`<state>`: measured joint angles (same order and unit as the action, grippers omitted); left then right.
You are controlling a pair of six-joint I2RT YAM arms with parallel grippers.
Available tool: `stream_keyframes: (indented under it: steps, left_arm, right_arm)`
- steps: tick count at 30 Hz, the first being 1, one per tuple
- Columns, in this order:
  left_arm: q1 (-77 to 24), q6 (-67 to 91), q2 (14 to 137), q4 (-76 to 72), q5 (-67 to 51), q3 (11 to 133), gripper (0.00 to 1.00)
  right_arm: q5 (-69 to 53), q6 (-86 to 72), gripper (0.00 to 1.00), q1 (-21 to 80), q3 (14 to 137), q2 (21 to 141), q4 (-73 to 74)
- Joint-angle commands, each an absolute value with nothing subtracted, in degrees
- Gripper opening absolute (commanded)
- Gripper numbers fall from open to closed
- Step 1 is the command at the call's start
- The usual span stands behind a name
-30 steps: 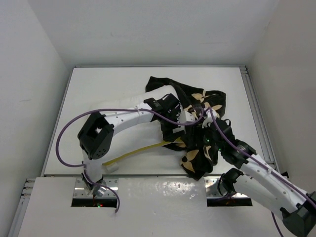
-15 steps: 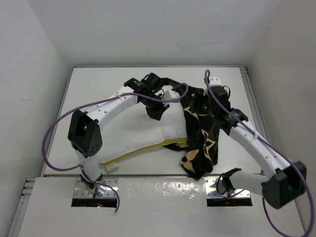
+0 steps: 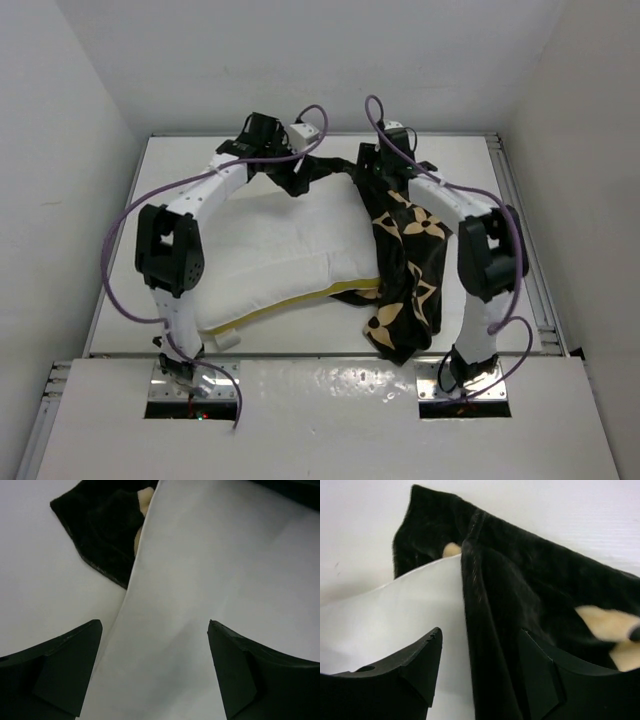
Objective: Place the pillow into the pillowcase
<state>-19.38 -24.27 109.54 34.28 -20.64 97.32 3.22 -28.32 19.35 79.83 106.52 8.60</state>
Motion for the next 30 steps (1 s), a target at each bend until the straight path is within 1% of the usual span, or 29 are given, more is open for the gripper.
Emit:
stream_keyframes:
  steps: [1,2,5,6,8,9,10,12,13,14,15,19,21,24,26,27,28,30]
  left_arm:
    - [-19.4,-24.7,116.0,29.5,-21.4,100.3,0.86]
    - [-19.4,-25.1,117.1,30.8,-22.4,100.8,0.87]
    - [-19.3,-27.2,120.2,31.9,-24.8,99.3,0.87]
    - [-19.3,-27.3,121.2,31.5,-25.0,98.5,0.87]
    - [-19.3,-27.7,122.1,30.4,-25.1,96.8,0.86]
    - [-19.4,-27.9,122.7,30.2,-25.3,96.3,0.82]
    - [-19.3,-28.1,123.0,30.3,-26.9,96.3,0.69]
    - [-19.4,-28.6,123.3,31.4,-30.6,96.7,0.48]
    - [-19.4,-28.8,123.3,31.9,-31.9,96.9,0.29]
    - [-20.0,-29.3,123.2,32.6,-32.5,97.2,0.12]
    - [-20.6,-29.3,123.0,33.1,-32.6,97.4,0.01]
    - [-23.9,-33.3,122.9,39.2,-33.7,99.9,0.0]
    - [-24.4,-34.1,122.6,40.7,-34.2,100.5,0.0]
    - [-24.6,-31.7,122.3,40.0,-34.1,101.1,0.0]
    - [-24.5,-29.5,122.0,39.5,-34.7,101.9,0.0]
    - [-24.3,-28.5,121.9,38.5,-36.1,102.9,0.0]
    - [-23.7,-24.9,121.6,37.7,-37.0,103.4,0.0]
    - [-21.5,-18.2,120.9,33.5,-39.9,103.7,0.0]
  right_arm:
    - [0.8,-31.4,0.61,18.3,86.6,113.1,6.6]
    - [0.3,-32.0,0.61,18.2,89.2,114.9,7.1]
    - [-3.0,-34.2,0.47,18.7,91.2,119.0,5.2]
    - [-3.7,-34.4,0.35,18.9,90.9,119.8,4.2]
    - [-3.7,-34.2,0.18,19.4,90.6,120.0,2.4]
    - [-2.7,-33.9,0.03,19.9,90.9,120.2,2.1]
    - [-2.3,-33.7,0.0,20.3,91.1,120.1,2.0]
    - [-1.3,-31.7,0.0,21.4,91.2,119.0,1.1]
    - [-0.9,-29.8,0.0,22.3,91.2,118.4,0.6]
    - [-0.2,-28.6,0.0,23.0,91.1,117.8,0.4]
    - [0.8,-27.4,0.0,23.7,91.1,117.0,0.4]
    - [4.8,-21.6,0.0,26.3,91.7,113.4,-2.7]
    - [4.7,-22.0,0.0,26.5,92.5,112.7,-2.8]
    - [1.6,-23.8,0.0,26.6,91.3,111.7,-2.5]
    - [-3.1,-25.0,0.0,27.3,89.1,110.7,-3.5]
    - [-5.1,-27.0,0.0,27.6,86.3,110.3,-5.0]
    - [-9.1,-28.6,0.0,28.1,84.7,110.0,-6.0]
    - [-12.9,-34.0,0.0,28.1,79.3,108.3,-8.6]
